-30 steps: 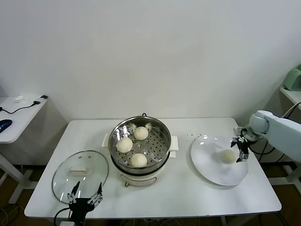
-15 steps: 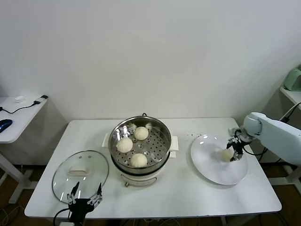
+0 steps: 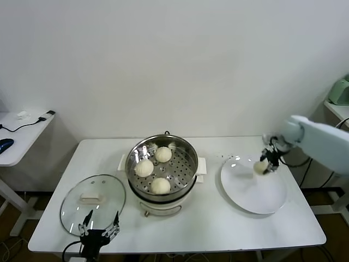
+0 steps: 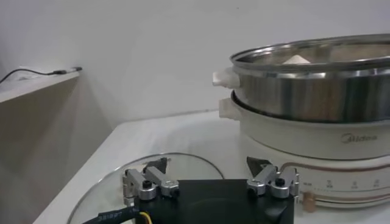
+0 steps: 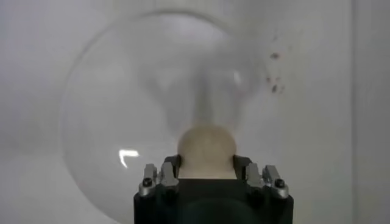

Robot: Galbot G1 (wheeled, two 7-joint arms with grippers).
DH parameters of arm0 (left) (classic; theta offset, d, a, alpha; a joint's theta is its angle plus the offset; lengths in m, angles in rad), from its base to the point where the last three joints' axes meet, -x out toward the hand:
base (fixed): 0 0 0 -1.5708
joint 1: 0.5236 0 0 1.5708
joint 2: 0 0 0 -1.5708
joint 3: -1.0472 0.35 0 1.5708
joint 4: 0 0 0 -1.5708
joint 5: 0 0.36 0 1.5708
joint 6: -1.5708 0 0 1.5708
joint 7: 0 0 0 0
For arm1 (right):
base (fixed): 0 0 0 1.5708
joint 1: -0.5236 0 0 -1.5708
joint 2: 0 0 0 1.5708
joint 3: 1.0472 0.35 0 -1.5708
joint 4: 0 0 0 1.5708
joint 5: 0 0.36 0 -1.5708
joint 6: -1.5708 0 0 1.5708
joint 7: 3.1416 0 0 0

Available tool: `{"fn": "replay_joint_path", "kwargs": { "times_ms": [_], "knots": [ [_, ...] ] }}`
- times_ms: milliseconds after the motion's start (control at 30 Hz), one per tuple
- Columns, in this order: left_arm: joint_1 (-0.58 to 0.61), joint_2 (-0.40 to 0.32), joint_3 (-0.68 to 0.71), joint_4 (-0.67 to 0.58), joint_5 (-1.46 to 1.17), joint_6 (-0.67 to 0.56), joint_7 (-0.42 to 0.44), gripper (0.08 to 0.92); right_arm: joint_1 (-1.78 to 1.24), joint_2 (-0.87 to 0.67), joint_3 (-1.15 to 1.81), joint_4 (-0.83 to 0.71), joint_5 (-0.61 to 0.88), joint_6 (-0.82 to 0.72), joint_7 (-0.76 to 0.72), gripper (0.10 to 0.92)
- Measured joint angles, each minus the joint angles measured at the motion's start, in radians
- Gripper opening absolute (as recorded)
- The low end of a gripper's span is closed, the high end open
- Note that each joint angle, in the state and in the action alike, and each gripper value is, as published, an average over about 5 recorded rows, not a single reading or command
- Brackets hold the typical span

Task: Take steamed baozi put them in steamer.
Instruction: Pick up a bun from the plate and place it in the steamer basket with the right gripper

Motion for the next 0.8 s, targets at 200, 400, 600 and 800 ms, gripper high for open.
{"fn": "replay_joint_path", "kwargs": {
  "times_ms": [200, 400, 600, 800],
  "knots": [
    [-0.004, 0.009, 0.009, -0.013, -0.003, 0.006, 0.002, 0.823, 0.260, 0.065, -0.152, 0.159, 0.226, -0.061, 0.023, 0.594],
    [-0.006, 0.014, 0.020, -0.025, -0.004, 0.010, 0.003, 0.823, 0.426, 0.170, -0.203, 0.310, 0.445, -0.143, 0.079, 0.594],
    [-0.010, 0.016, 0.033, -0.027, -0.003, 0.011, 0.004, 0.823, 0.473, 0.293, -0.212, 0.405, 0.584, -0.225, 0.161, 0.594],
    [-0.015, 0.018, 0.036, -0.027, -0.004, 0.015, 0.005, 0.823, 0.423, 0.377, -0.214, 0.437, 0.620, -0.298, 0.249, 0.594]
  ]
}}
